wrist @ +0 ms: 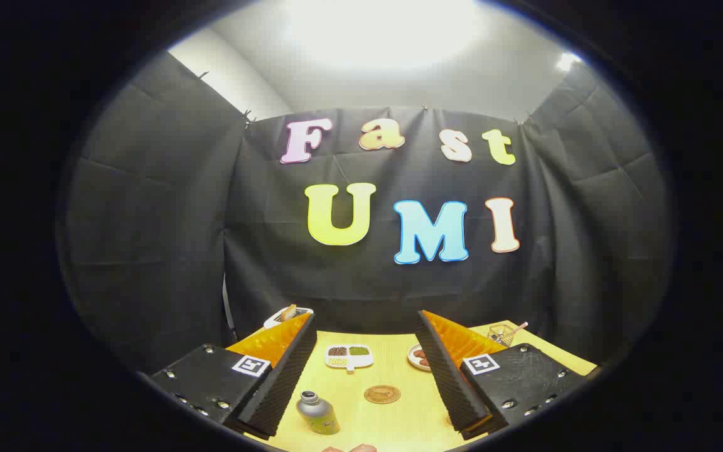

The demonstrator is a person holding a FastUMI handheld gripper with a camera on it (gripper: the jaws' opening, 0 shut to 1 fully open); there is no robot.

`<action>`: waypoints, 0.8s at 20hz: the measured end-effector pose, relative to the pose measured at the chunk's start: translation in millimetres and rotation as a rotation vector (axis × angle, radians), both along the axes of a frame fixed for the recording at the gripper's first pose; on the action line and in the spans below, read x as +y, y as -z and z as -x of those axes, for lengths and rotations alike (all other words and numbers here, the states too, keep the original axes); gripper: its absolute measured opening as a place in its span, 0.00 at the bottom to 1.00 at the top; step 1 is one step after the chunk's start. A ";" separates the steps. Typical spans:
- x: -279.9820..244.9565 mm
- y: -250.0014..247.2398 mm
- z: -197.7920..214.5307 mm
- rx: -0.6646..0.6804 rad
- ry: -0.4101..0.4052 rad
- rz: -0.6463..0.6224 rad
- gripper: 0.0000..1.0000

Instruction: Take the bottle from table, then pour the juice into the cup, finally place the bottle on the coaster

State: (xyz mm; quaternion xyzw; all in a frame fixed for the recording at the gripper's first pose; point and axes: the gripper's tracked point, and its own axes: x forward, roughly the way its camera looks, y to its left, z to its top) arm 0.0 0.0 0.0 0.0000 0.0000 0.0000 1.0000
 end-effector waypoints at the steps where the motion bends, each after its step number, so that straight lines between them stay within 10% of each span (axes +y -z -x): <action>1: 2.2 -1.8 -0.7 -0.002 -0.003 0.005 0.96; 16: 15.2 4.1 -8.1 0.002 -0.029 -0.033 0.97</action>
